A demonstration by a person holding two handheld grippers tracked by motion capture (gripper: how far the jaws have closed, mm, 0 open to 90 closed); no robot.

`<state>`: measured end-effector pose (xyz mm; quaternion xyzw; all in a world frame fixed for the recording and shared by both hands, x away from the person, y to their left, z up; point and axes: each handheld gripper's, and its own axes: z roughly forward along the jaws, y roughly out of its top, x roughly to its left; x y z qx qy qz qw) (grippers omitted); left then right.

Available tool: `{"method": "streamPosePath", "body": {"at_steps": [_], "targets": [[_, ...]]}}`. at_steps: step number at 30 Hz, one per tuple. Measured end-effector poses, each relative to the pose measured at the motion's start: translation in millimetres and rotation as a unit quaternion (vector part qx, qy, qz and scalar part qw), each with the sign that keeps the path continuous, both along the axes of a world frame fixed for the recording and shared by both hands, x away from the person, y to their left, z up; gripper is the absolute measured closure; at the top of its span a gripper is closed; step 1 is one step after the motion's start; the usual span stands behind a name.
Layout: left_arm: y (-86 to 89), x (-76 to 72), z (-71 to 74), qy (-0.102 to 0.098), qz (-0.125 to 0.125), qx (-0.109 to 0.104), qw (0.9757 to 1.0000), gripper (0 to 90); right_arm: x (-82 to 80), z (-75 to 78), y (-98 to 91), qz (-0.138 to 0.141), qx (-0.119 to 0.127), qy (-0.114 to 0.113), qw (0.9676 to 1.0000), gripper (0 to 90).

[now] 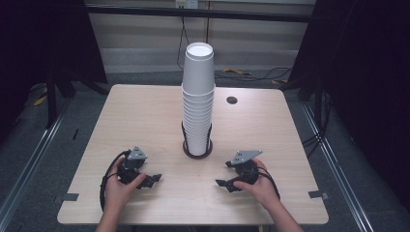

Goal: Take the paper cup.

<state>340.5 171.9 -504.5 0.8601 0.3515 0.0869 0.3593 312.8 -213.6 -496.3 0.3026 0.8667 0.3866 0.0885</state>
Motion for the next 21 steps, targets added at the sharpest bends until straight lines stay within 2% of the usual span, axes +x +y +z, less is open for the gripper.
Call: {"method": "streamPosePath", "body": {"at_steps": [1, 2, 3, 5, 9, 11, 16, 18, 19, 20, 21], "targets": [[1.6, -0.1, 3.2, 0.004, 0.001, -0.009, 0.9999, 10.4, 0.5, 3.2, -1.9, -0.002, 0.003, -0.001, 1.0000, 18.2], [1.6, -0.1, 3.2, 0.004, 0.001, -0.009, 0.9999, 10.4, 0.5, 3.2, -1.9, -0.002, 0.003, -0.001, 1.0000, 18.2], [3.2, 0.2, 7.2, 0.002, 0.001, -0.020, 0.9998, 10.5, 1.8, 10.4, -5.5, -0.006, 0.011, -0.006, 0.9999, 18.2], [3.2, 1.3, 11.0, 0.006, 0.003, -0.030, 0.9995, 11.0, 3.2, 18.5, -8.7, -0.009, 0.017, -0.011, 0.9998, 18.2], [2.8, 5.0, 20.3, 0.010, -0.005, -0.032, 0.9994, 11.3, 5.1, 32.2, -13.1, -0.018, 0.040, -0.021, 0.9988, 18.9], [2.6, 7.3, 27.1, 0.007, -0.010, -0.044, 0.9990, 11.6, 5.1, 37.0, -14.1, -0.018, 0.045, -0.023, 0.9986, 18.9], [-0.1, 11.2, 40.9, 0.004, -0.015, -0.042, 0.9990, 12.5, 6.6, 42.9, -14.5, -0.019, 0.044, -0.027, 0.9985, 18.9], [-3.1, 15.6, 57.7, 0.000, -0.019, -0.042, 0.9989, 13.8, 8.7, 50.3, -14.0, -0.021, 0.052, -0.031, 0.9979, 19.0], [-3.1, 15.6, 57.7, 0.000, -0.019, -0.042, 0.9989, 14.6, 9.6, 53.6, -13.8, -0.020, 0.054, -0.034, 0.9978, 19.1], [-4.5, 17.1, 63.3, -0.001, -0.023, -0.046, 0.9987, 14.6, 9.6, 53.6, -13.8, -0.020, 0.054, -0.034, 0.9978, 19.1], [-6.6, 19.8, 75.2, -0.003, -0.025, -0.055, 0.9982, 14.6, 11.5, 61.0, -13.2, -0.022, 0.054, -0.039, 0.9975, 19.3]]}}
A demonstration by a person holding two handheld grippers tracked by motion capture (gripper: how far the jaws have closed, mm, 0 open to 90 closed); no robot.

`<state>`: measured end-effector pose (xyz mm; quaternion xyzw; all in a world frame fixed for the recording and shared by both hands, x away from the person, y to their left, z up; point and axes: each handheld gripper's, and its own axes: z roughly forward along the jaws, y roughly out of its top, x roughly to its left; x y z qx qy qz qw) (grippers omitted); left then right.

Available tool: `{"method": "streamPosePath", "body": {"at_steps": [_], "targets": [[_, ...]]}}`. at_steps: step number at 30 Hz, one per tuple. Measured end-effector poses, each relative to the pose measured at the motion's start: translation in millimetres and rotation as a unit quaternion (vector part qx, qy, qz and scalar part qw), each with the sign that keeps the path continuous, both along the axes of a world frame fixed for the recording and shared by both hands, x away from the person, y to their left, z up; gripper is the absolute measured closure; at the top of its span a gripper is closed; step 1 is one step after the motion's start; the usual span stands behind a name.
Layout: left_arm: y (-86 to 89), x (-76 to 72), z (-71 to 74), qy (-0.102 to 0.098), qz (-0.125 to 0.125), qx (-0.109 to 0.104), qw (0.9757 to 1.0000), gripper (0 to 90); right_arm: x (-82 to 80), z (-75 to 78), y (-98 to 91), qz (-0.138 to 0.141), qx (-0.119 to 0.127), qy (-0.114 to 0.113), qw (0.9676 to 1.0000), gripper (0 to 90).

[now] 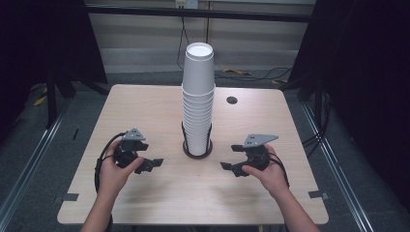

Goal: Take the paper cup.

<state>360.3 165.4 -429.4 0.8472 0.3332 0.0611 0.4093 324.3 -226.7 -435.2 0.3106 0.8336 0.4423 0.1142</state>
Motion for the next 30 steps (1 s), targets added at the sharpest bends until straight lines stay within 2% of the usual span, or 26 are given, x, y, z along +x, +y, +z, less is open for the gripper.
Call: {"method": "streamPosePath", "body": {"at_steps": [2, 4, 5, 6, 8, 12, 16, 17, 19, 20, 22, 24, 25, 26, 30], "targets": [[-0.6, 1.3, 3.9, -0.002, 0.000, -0.004, 1.0000, 14.6, 1.9, 6.3, 1.2, -0.003, -0.004, -0.004, 1.0000, 19.6], [-2.8, 6.0, 19.8, -0.009, -0.007, 0.003, 0.9999, 14.6, 4.9, 13.2, 3.2, -0.002, 0.011, -0.001, 0.9999, 19.7], [-2.8, 6.0, 19.8, -0.009, -0.007, 0.003, 0.9999, 14.6, 4.9, 13.2, 3.2, -0.002, 0.011, -0.001, 0.9999, 19.7], [-4.5, 7.5, 26.5, -0.010, -0.005, -0.004, 0.9999, 14.6, 8.0, 18.4, 4.8, -0.002, 0.012, -0.002, 0.9999, 19.7], [-5.1, 10.3, 34.5, -0.015, -0.008, -0.005, 0.9998, 14.6, 10.5, 23.0, 6.1, -0.004, 0.006, -0.007, 1.0000, 19.8], [-8.3, 15.4, 50.0, -0.020, -0.009, -0.011, 0.9997, 14.7, 16.0, 33.5, 8.4, -0.006, 0.025, -0.012, 0.9996, 20.2], [-13.1, 21.1, 66.9, -0.027, -0.014, -0.023, 0.9993, 14.6, 22.0, 46.4, 10.5, -0.014, 0.025, -0.025, 0.9993, 20.2], [-13.1, 21.1, 66.9, -0.027, -0.014, -0.023, 0.9993, 14.6, 22.0, 46.4, 10.5, -0.014, 0.025, -0.025, 0.9993, 20.2], [-16.1, 24.5, 78.8, -0.027, -0.019, -0.034, 0.9989, 14.6, 26.2, 52.9, 11.1, -0.017, 0.028, -0.026, 0.9991, 20.0], [-20.3, 25.7, 87.8, -0.033, -0.022, -0.037, 0.9985, 14.7, 29.4, 59.4, 12.2, -0.015, 0.034, -0.030, 0.9989, 19.6], [-22.0, 26.3, 91.8, -0.036, -0.025, -0.037, 0.9983, 14.6, 30.5, 62.2, 12.9, -0.016, 0.036, -0.032, 0.9987, 19.5], [-29.5, 29.4, 105.2, -0.042, -0.034, -0.039, 0.9978, 14.5, 34.3, 73.1, 17.1, -0.016, 0.037, -0.039, 0.9984, 18.7], [-29.5, 29.4, 105.2, -0.042, -0.034, -0.039, 0.9978, 14.4, 34.3, 73.1, 17.1, -0.016, 0.037, -0.039, 0.9984, 18.7], [-35.0, 32.1, 113.7, -0.049, -0.037, -0.038, 0.9974, 14.4, 37.4, 79.8, 20.1, -0.017, 0.033, -0.045, 0.9983, 18.7], [-43.4, 35.2, 126.8, -0.059, -0.046, -0.040, 0.9964, 14.0, 44.5, 89.5, 24.1, -0.018, 0.044, -0.051, 0.9976, 18.5]]}}
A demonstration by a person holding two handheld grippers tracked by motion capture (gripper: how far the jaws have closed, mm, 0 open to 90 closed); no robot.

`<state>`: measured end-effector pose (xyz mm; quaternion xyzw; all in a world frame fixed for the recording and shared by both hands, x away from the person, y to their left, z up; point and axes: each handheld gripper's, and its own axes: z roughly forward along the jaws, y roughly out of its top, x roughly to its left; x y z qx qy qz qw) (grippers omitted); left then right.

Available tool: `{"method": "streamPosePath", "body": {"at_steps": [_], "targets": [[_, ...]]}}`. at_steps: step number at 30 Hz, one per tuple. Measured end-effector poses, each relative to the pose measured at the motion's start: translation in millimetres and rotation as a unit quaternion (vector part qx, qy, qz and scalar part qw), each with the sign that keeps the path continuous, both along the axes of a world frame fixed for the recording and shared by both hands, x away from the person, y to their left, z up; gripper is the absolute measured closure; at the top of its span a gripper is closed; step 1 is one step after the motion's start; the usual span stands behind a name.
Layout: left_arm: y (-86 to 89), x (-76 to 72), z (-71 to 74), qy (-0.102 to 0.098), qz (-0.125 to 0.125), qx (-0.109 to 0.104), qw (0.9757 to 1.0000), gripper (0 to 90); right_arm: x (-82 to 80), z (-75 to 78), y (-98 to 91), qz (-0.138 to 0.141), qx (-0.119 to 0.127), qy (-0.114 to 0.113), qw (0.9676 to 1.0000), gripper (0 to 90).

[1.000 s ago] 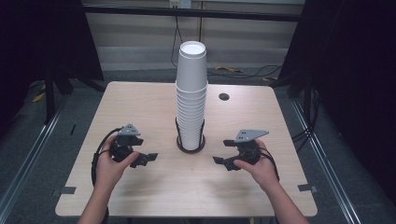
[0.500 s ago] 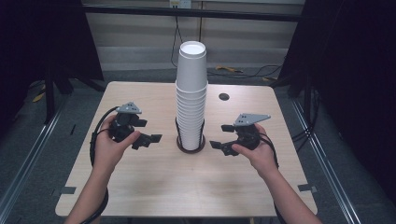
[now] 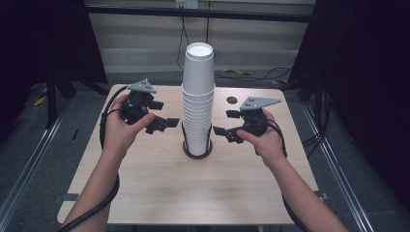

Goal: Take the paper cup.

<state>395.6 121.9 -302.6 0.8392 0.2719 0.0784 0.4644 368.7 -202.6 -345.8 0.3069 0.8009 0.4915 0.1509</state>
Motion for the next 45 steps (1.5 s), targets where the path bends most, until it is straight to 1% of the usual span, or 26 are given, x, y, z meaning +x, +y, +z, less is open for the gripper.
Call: {"method": "streamPosePath", "body": {"at_steps": [2, 4, 5, 6, 7, 9, 11, 12, 13, 15, 16, 18, 19, 21, 23, 24, 25, 29, 31, 32, 34, 36, 37, 41, 45], "targets": [[-3.8, 2.2, 6.7, -0.005, -0.002, 0.002, 1.0000, 13.6, 3.9, 5.3, 3.2, -0.001, 0.004, -0.005, 1.0000, 18.5], [-4.8, 3.0, 8.7, -0.006, -0.003, -0.001, 1.0000, 13.4, 5.2, 7.8, 4.9, -0.002, 0.006, -0.007, 1.0000, 18.5], [-6.3, 4.3, 12.3, -0.005, -0.005, -0.002, 1.0000, 13.3, 6.1, 9.5, 6.4, 0.000, 0.005, -0.009, 0.9999, 18.5], [-8.3, 5.7, 17.3, -0.009, -0.007, -0.002, 0.9999, 13.3, 8.2, 14.5, 9.8, -0.002, 0.003, -0.017, 0.9998, 18.5], [-9.5, 6.4, 20.5, -0.010, -0.010, -0.001, 0.9999, 13.3, 9.0, 16.0, 10.6, -0.001, 0.003, -0.019, 0.9998, 18.5], [-11.1, 6.8, 28.3, -0.016, -0.011, -0.001, 0.9998, 13.0, 10.2, 19.4, 13.0, 0.001, 0.009, -0.020, 0.9998, 18.5], [-12.1, 7.1, 30.5, -0.019, -0.010, -0.003, 0.9998, 12.9, 10.7, 21.0, 14.1, 0.002, 0.008, -0.022, 0.9997, 18.5], [-14.4, 8.2, 36.2, -0.023, -0.012, -0.007, 0.9996, 12.8, 11.6, 22.8, 15.6, 0.005, 0.007, -0.021, 0.9997, 18.3], [-14.4, 8.2, 36.2, -0.023, -0.012, -0.007, 0.9996, 12.5, 11.6, 22.8, 15.6, 0.005, 0.007, -0.021, 0.9997, 18.3], [-21.5, 10.3, 44.3, -0.027, -0.016, -0.006, 0.9995, 12.1, 13.0, 25.0, 16.7, 0.003, 0.007, -0.022, 0.9997, 18.3], [-21.5, 10.3, 44.3, -0.027, -0.016, -0.006, 0.9995, 11.3, 13.0, 25.0, 16.7, 0.003, 0.007, -0.022, 0.9997, 18.3], [-26.5, 12.4, 48.4, -0.026, -0.020, -0.008, 0.9994, 10.2, 13.8, 28.0, 17.5, 0.004, 0.014, -0.022, 0.9996, 18.3], [-29.6, 14.3, 50.7, -0.029, -0.022, -0.012, 0.9993, 10.2, 14.0, 30.6, 18.5, 0.004, 0.017, -0.025, 0.9995, 18.3], [-31.0, 15.6, 52.1, -0.027, -0.024, -0.016, 0.9992, 10.2, 14.0, 32.2, 19.2, 0.003, 0.014, -0.027, 0.9995, 18.3], [-33.7, 17.3, 55.0, -0.034, -0.023, -0.022, 0.9989, 10.2, 14.5, 35.0, 20.7, 0.003, 0.010, -0.031, 0.9995, 18.3], [-34.9, 18.6, 56.3, -0.033, -0.023, -0.026, 0.9988, 10.2, 15.6, 37.1, 22.1, 0.002, 0.007, -0.034, 0.9994, 18.2], [-37.8, 20.9, 57.8, -0.029, -0.027, -0.035, 0.9986, 10.2, 16.3, 37.9, 22.8, 0.002, 0.006, -0.034, 0.9994, 18.2], [-42.7, 23.9, 58.3, -0.027, -0.029, -0.033, 0.9987, 9.5, 18.2, 40.0, 25.0, 0.003, 0.006, -0.034, 0.9994, 17.9], [-45.0, 25.5, 58.2, -0.030, -0.028, -0.036, 0.9985, 9.4, 19.1, 40.9, 26.4, 0.003, 0.005, -0.033, 0.9994, 17.4], [-47.9, 26.8, 57.5, -0.026, -0.027, -0.036, 0.9986, 8.5, 19.6, 41.9, 27.6, 0.003, 0.003, -0.034, 0.9994, 17.4], [-51.2, 29.6, 55.7, -0.026, -0.029, -0.033, 0.9987, 6.1, 20.2, 42.7, 28.8, 0.003, 0.004, -0.038, 0.9993, 17.2], [-52.7, 30.6, 54.7, -0.023, -0.026, -0.035, 0.9988, 5.4, 20.9, 42.8, 29.8, 0.003, 0.001, -0.039, 0.9993, 17.2], [-54.5, 32.4, 53.3, -0.024, -0.026, -0.030, 0.9989, 5.3, 21.5, 42.7, 30.2, 0.003, 0.002, -0.037, 0.9993, 17.1], [-57.3, 36.1, 51.3, -0.022, -0.023, -0.035, 0.9989, 4.6, 23.7, 42.9, 32.1, 0.000, 0.007, -0.036, 0.9993, 17.1], [-60.2, 39.6, 48.4, -0.019, -0.017, -0.035, 0.9991, 4.5, 26.0, 44.9, 35.2, 0.000, 0.009, -0.037, 0.9993, 17.0]]}}
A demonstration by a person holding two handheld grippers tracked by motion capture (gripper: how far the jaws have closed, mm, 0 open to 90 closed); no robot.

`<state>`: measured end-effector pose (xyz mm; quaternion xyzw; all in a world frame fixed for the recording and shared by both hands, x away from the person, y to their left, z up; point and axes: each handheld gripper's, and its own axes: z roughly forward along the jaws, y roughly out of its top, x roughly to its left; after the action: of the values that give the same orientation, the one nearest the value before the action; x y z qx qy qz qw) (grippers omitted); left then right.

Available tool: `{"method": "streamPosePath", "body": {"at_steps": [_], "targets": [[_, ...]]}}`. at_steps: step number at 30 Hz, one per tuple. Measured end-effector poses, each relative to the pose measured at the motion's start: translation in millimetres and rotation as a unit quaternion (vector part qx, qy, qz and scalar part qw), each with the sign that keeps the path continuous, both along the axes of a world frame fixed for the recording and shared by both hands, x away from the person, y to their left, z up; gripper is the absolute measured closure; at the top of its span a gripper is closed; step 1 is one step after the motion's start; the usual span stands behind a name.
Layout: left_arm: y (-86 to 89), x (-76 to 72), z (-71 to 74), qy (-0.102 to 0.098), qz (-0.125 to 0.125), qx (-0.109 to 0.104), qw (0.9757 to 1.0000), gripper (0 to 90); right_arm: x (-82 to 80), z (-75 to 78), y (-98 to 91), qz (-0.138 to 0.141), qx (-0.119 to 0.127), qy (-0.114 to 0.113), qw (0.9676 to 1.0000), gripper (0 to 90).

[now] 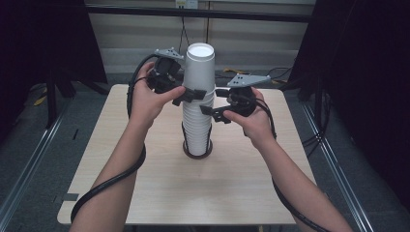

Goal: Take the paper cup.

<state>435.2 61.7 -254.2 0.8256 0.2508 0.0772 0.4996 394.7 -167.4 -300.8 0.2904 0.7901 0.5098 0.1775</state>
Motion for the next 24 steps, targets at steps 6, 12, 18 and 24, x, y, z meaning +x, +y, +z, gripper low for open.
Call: {"method": "streamPosePath", "body": {"at_steps": [6, 12, 18, 24], "targets": [[-2.6, 4.9, -6.4, 0.003, 0.003, -0.004, 1.0000, 4.4, 1.8, 2.0, 5.5, -0.002, -0.003, -0.009, 1.0000, 16.3], [-5.3, 6.9, -8.5, 0.001, -0.001, -0.005, 1.0000, 4.9, 4.8, 2.2, 7.0, -0.005, 0.008, -0.003, 0.9999, 14.9], [-7.9, 6.2, -8.5, 0.003, 0.006, -0.002, 1.0000, 5.4, 4.4, 4.3, 10.1, -0.013, 0.014, -0.006, 0.9998, 14.0], [-7.9, 6.4, -6.8, 0.004, 0.005, 0.005, 1.0000, 6.4, 4.9, 3.4, 12.6, -0.017, 0.013, -0.008, 0.9997, 12.4]]}}
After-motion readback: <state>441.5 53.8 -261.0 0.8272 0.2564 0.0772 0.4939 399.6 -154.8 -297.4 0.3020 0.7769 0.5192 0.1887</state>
